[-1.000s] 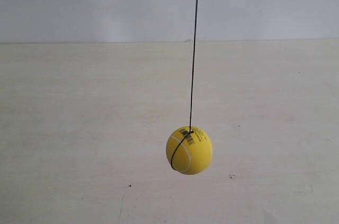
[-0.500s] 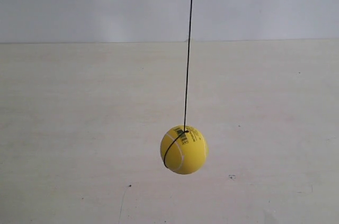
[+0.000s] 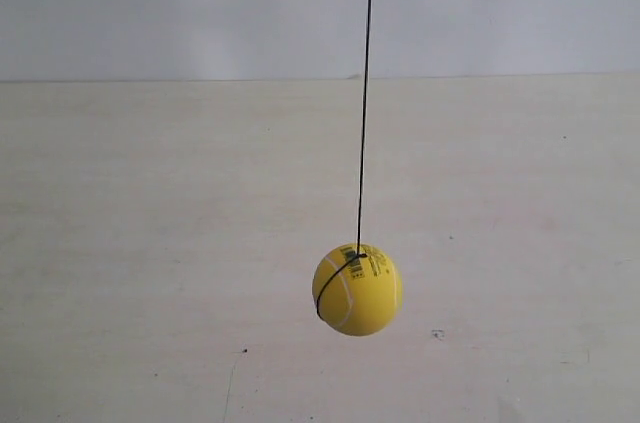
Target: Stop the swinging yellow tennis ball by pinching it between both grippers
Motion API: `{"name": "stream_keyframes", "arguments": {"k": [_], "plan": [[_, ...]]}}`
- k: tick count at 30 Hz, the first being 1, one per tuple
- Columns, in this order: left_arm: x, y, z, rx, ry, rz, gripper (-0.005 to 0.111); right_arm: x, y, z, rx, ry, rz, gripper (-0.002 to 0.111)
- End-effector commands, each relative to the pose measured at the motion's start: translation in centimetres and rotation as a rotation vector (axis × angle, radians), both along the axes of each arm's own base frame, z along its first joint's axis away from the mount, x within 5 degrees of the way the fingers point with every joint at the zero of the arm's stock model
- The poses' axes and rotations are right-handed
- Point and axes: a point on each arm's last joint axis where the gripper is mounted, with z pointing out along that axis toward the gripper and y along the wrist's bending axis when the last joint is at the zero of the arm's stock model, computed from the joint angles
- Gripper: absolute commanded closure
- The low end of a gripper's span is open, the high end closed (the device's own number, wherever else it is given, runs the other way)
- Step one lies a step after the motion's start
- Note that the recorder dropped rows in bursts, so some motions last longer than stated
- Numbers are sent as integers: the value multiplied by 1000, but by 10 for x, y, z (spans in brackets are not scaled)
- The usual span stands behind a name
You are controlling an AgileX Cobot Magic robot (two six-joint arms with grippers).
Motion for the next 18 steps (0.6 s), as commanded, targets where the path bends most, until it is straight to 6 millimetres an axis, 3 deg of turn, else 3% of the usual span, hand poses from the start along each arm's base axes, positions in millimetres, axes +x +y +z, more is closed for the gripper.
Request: {"name": "stream_keyframes", "arguments": {"k": [1,8,13,18], "plan": [[0,0,-1,5,2,1,102,-3,-7,8,102,-50,-97,108],[0,0,-1,5,2,1,102,6,-16,1,207,-20,-243,108],[0,0,-1,5,2,1,102,21,-17,-24,179,52,-295,108],[0,0,-1,5,2,1,102,42,-22,-67,146,173,-392,108]]}}
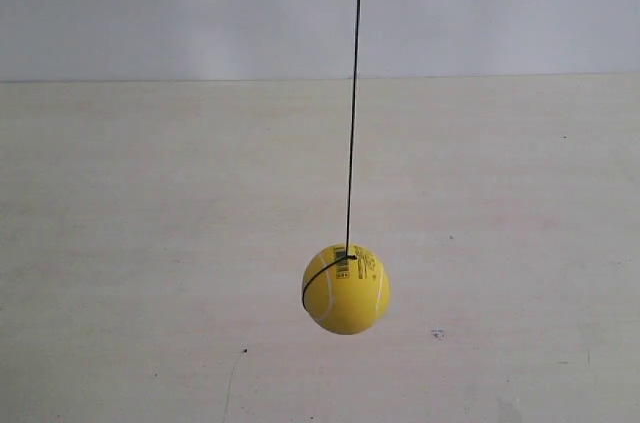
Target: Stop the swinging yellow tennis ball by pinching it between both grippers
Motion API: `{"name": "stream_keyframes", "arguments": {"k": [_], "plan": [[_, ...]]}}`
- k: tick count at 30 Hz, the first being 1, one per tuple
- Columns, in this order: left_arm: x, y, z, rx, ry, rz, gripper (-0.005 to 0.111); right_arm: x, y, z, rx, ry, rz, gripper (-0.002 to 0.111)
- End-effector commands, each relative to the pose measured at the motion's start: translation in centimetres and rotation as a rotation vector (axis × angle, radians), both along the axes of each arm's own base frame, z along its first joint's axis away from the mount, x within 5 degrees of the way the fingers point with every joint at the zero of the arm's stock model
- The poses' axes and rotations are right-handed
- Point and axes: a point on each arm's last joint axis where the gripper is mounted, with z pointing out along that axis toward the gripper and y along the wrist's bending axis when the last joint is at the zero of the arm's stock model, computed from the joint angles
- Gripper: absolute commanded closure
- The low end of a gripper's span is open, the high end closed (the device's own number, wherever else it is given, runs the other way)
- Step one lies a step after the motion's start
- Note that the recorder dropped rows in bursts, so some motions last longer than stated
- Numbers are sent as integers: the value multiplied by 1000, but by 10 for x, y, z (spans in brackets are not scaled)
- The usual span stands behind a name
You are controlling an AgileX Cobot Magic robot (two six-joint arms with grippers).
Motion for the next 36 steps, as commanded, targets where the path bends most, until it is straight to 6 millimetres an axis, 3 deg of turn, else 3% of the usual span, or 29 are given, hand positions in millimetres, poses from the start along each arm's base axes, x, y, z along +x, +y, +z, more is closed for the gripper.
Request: {"name": "stream_keyframes", "arguments": {"k": [1,5,17,36], "plan": [[0,0,-1,5,2,1,102,11,-3,-28,-36,83,-74,108],[0,0,-1,5,2,1,102,20,0,-58,-180,178,-105,108],[0,0,-1,5,2,1,102,24,-3,-67,-249,272,-162,108],[0,0,-1,5,2,1,102,28,-3,-103,-376,663,-139,108]]}}
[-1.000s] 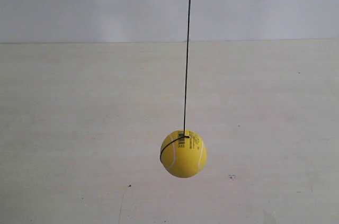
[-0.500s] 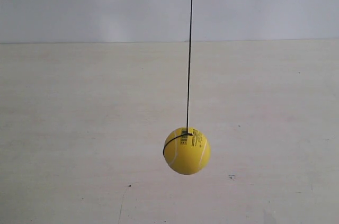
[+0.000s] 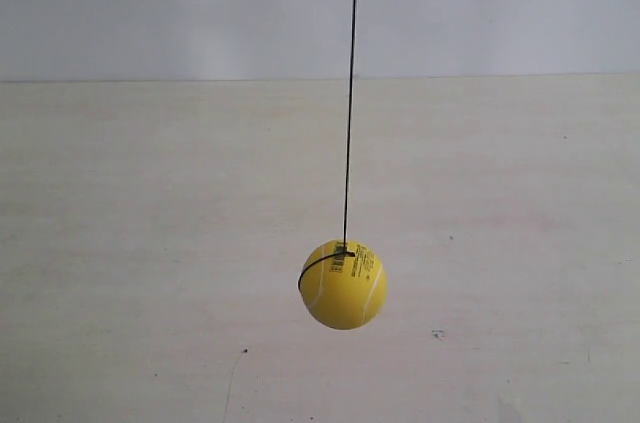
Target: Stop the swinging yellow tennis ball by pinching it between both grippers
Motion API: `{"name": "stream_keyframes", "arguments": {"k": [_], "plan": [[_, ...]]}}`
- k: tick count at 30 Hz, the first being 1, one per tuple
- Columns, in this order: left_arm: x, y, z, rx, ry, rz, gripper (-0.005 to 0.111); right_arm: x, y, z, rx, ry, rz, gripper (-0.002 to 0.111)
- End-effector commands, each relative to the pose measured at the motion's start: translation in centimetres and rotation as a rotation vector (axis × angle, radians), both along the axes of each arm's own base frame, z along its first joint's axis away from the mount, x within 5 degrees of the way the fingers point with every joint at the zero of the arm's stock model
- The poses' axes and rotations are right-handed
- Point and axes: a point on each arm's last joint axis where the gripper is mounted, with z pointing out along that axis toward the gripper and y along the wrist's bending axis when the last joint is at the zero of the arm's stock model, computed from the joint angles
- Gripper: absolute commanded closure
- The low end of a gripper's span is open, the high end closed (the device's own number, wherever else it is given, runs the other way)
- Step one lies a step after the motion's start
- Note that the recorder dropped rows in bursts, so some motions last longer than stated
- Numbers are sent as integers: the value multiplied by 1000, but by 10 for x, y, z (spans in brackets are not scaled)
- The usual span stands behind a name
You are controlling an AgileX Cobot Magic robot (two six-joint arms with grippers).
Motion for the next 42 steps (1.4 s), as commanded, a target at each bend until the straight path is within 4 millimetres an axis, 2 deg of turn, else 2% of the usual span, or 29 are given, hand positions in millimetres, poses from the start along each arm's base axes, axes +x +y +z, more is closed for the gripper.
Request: {"name": "stream_keyframes", "arguments": {"k": [1,7,10,42], "plan": [[0,0,-1,5,2,1,102,-1,-1,-11,35,109,-11,108],[0,0,-1,5,2,1,102,-1,-1,-16,8,159,-16,108],[0,0,-1,5,2,1,102,-3,-2,-23,2,245,-19,108],[0,0,-1,5,2,1,102,-3,-2,-24,-17,250,-17,108]]}}
